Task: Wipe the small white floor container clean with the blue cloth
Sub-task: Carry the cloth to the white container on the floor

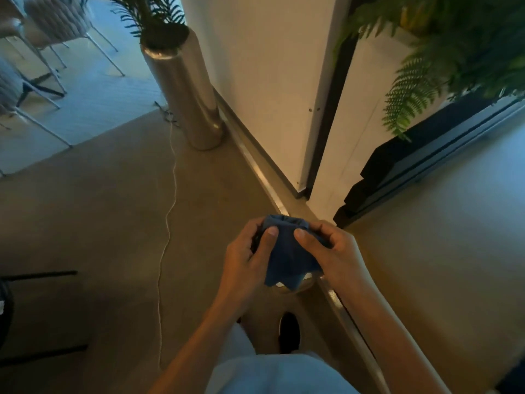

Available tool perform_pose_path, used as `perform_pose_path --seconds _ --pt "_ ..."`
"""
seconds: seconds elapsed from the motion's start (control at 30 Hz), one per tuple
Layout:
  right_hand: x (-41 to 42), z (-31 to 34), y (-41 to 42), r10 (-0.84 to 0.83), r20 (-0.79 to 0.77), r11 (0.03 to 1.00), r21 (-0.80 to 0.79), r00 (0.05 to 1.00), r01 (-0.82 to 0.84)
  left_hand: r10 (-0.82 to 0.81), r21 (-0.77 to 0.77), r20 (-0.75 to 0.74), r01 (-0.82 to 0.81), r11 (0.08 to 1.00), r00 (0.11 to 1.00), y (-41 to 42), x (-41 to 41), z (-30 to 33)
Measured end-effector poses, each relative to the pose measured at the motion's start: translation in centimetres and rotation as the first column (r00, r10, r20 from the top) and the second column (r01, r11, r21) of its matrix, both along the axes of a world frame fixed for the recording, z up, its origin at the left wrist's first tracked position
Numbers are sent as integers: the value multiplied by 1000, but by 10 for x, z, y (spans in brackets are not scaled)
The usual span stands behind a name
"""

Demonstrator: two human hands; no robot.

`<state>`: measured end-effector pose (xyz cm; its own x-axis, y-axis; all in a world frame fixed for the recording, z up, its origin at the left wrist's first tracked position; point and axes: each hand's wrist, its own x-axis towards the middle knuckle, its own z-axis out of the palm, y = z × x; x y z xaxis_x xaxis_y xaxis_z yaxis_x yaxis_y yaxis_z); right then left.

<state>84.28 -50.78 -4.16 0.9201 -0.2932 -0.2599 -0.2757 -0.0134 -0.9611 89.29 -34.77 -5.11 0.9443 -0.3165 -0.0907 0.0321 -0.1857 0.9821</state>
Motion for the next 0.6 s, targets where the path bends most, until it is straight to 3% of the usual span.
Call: perform_pose_path --seconds 0.3,0.6 --pt "59 -14 23 -296 -21 955 -17 955 295 -309 11 -52 310 951 949 -1 105 -11" --pt "92 -19 73 -606 3 795 24 795 606 -612 49 -79 616 786 787 7 180 -15"
